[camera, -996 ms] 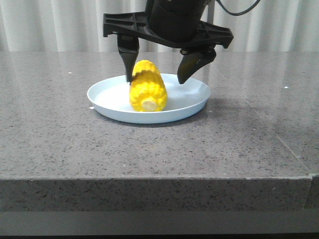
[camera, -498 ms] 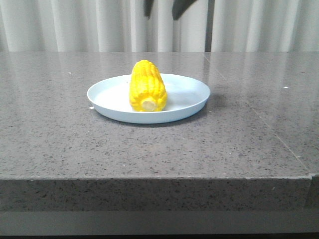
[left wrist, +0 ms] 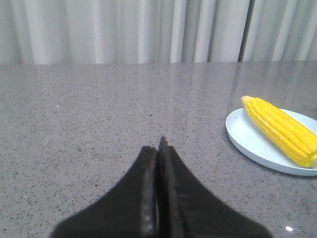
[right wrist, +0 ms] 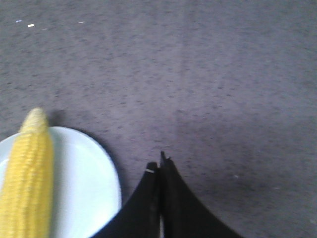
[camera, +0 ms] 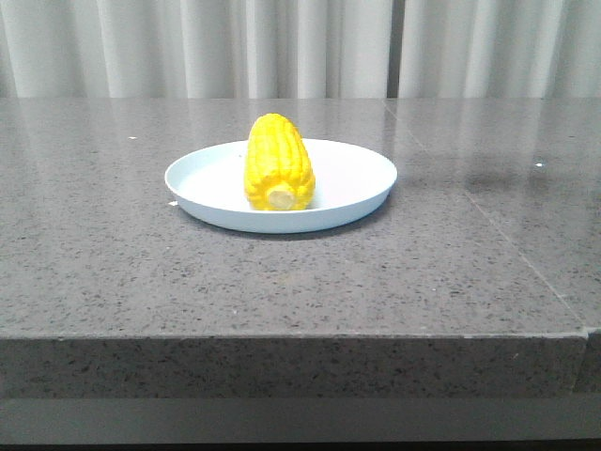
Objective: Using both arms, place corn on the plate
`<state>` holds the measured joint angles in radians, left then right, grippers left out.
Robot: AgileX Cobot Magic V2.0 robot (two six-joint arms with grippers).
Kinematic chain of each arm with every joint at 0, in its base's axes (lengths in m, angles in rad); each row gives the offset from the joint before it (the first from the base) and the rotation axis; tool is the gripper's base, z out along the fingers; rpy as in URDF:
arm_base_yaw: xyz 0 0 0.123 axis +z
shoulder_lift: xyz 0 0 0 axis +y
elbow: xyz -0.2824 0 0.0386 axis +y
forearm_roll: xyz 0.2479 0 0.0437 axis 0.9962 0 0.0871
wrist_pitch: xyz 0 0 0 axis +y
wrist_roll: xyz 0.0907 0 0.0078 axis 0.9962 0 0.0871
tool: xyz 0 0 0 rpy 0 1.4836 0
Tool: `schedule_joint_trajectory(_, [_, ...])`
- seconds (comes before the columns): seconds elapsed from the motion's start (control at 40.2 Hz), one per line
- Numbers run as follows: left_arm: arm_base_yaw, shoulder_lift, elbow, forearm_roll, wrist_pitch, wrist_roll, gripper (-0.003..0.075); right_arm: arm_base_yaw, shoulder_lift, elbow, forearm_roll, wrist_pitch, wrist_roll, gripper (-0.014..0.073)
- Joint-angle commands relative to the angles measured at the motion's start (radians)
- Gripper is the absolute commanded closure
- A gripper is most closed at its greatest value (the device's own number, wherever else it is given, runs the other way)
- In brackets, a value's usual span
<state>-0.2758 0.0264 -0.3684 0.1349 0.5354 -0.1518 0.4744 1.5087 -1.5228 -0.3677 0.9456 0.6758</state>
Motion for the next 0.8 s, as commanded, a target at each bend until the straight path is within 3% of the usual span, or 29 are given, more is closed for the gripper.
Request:
schedule_joint_trajectory(0.0, [0.0,0.012,-0.025,0.006,-0.086,-0.008,0.0741,-0.087,-0.105,0.035,-0.02,-0.03,-0.055,0.0657])
schedule_joint_trajectory(0.299, [0.0,0.012,-0.025,0.006,-0.086,-0.008,0.0741,-0.33,-0.341,0.319,0.187,-0.13,-0.247,0.0657])
schedule_joint_trajectory(0.473, [0.0,0.012,-0.025,0.006,-0.086,-0.008,0.0741,-0.342,-0.491,0.502,0.2,-0.234,-0.273,0.0657])
schedule_joint_trajectory(0.772, [0.0,0.012,-0.025,0.006,-0.086,-0.008,0.0741,-0.342,-0.855,0.885,0.154,-0.545,-0.322,0.0657])
